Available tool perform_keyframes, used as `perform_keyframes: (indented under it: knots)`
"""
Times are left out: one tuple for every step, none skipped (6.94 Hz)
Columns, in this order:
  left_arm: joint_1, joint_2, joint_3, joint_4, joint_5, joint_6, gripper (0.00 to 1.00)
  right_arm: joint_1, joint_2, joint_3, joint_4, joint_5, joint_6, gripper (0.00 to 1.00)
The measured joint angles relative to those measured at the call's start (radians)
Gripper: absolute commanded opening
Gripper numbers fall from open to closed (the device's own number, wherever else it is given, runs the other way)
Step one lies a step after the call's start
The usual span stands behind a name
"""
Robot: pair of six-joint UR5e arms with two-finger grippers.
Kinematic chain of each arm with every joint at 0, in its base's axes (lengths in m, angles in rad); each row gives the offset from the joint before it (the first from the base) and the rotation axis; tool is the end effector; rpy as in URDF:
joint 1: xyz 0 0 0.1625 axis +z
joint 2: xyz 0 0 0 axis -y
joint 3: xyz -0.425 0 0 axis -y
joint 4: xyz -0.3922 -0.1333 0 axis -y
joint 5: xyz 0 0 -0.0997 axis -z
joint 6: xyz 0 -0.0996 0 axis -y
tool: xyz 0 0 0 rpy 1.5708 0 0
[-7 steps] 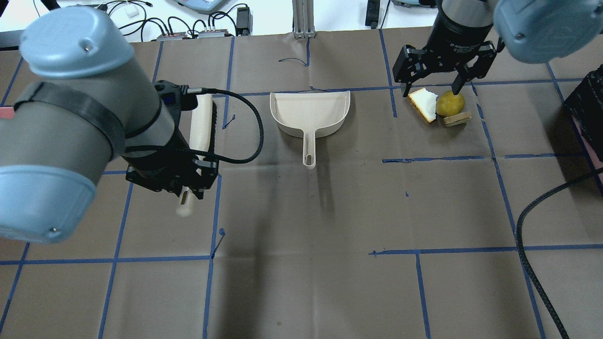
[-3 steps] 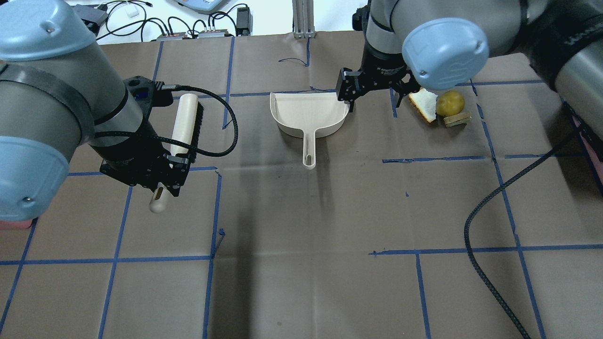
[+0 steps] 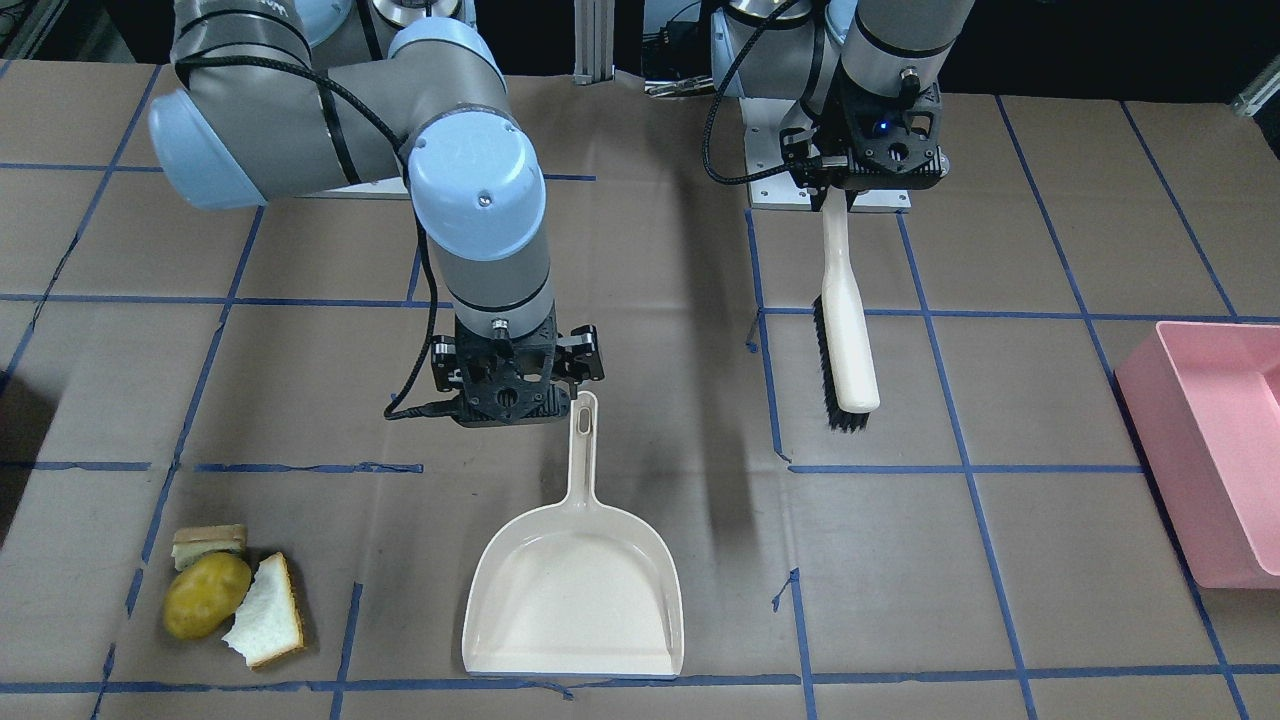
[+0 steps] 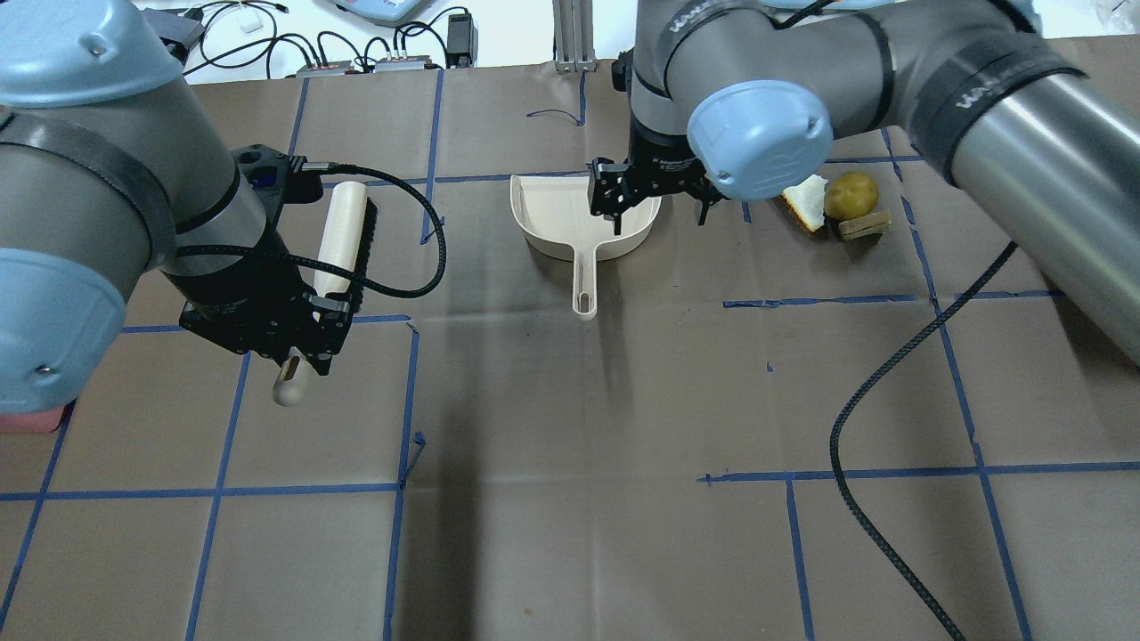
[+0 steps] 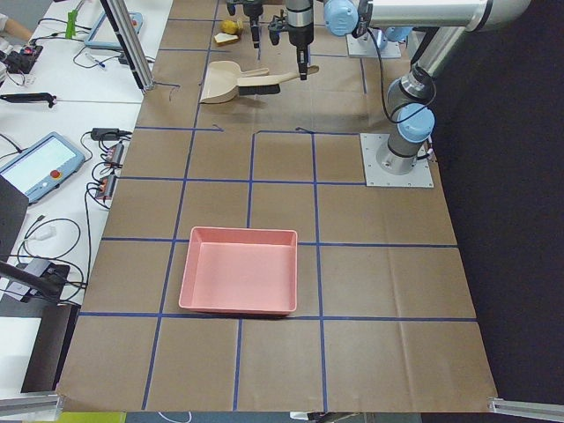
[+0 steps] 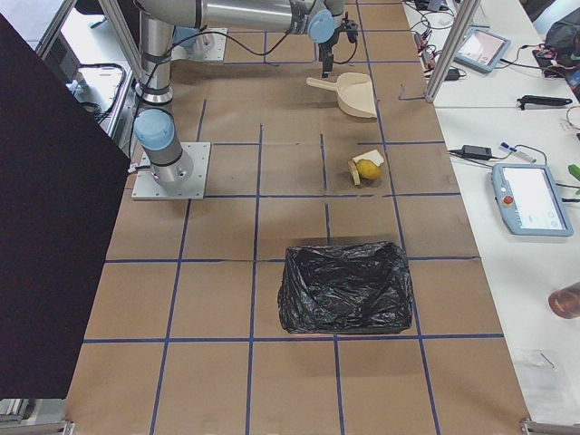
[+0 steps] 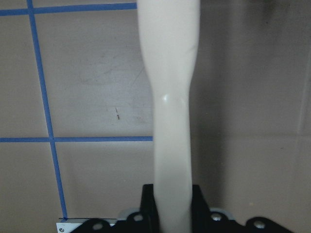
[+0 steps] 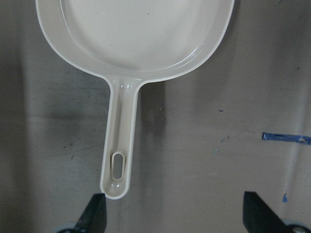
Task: Sweep and dump trash in nearest bin
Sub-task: 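Grasp the cream dustpan handle with the right gripper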
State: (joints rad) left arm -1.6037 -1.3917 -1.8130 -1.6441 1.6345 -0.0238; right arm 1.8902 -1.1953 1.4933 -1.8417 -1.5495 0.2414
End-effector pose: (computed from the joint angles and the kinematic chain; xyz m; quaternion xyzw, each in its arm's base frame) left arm -0.1401 -0.3966 0.4439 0.0067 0.9971 0.0672 0.0337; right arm 0.3257 -0.5535 0.3405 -0.0388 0.9991 0.0160 0.0065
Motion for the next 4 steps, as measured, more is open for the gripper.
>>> perform_keyframes:
  knots:
    - [0.0,0.0,-0.006,-0.002,0.002,-0.001,0.0,0.026,0.033,0.0,-0.033,0.002,0.031,1.0]
    - [-0.001,-0.002,-0.013,-0.001,0.003,-0.002,0.0,0.049,0.066,0.001,-0.066,0.002,0.061,1.0]
    - [-0.001,-0.005,-0.016,0.0,0.003,-0.003,0.0,0.064,0.095,0.001,-0.095,0.001,0.084,1.0]
    - [-0.002,-0.005,-0.017,0.001,0.009,-0.003,0.0,0.071,0.123,0.002,-0.119,-0.002,0.094,1.0]
